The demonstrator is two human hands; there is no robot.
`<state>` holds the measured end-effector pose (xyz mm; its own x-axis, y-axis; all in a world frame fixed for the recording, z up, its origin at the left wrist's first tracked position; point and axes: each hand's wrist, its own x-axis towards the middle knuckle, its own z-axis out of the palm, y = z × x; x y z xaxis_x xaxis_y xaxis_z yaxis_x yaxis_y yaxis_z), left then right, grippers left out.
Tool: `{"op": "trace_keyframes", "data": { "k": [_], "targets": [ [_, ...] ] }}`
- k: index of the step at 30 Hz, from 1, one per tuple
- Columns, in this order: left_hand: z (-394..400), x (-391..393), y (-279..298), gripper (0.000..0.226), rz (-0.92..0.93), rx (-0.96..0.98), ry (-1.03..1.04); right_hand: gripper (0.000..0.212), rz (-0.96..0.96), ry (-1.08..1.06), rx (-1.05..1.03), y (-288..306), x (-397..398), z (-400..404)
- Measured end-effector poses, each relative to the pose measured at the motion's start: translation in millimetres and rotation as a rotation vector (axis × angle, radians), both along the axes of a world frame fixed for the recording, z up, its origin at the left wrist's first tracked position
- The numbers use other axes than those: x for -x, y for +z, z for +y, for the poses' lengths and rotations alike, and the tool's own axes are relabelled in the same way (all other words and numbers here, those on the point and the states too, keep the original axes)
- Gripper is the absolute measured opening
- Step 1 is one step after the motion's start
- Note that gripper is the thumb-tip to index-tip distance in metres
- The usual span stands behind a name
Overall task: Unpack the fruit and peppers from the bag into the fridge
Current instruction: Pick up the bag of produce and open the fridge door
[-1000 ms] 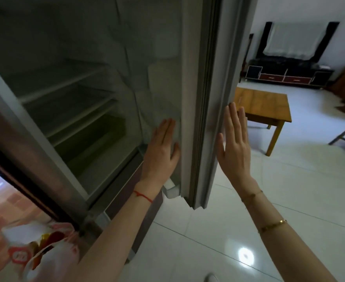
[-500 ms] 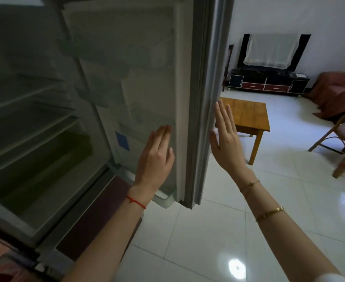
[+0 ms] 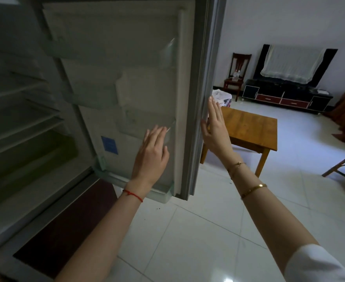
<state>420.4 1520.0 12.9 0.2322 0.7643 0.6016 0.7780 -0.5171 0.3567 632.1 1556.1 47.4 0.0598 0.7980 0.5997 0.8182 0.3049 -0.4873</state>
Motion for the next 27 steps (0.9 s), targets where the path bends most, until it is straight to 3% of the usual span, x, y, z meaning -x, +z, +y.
{"op": "trace_keyframes", "data": {
  "k": [27],
  "targets": [
    [219.0, -132.1, -2.8, 0.051, 0.137, -0.142, 0.114, 0.055, 0.159, 0.266, 0.083, 12.7, -100.3, 288.6]
  ]
}}
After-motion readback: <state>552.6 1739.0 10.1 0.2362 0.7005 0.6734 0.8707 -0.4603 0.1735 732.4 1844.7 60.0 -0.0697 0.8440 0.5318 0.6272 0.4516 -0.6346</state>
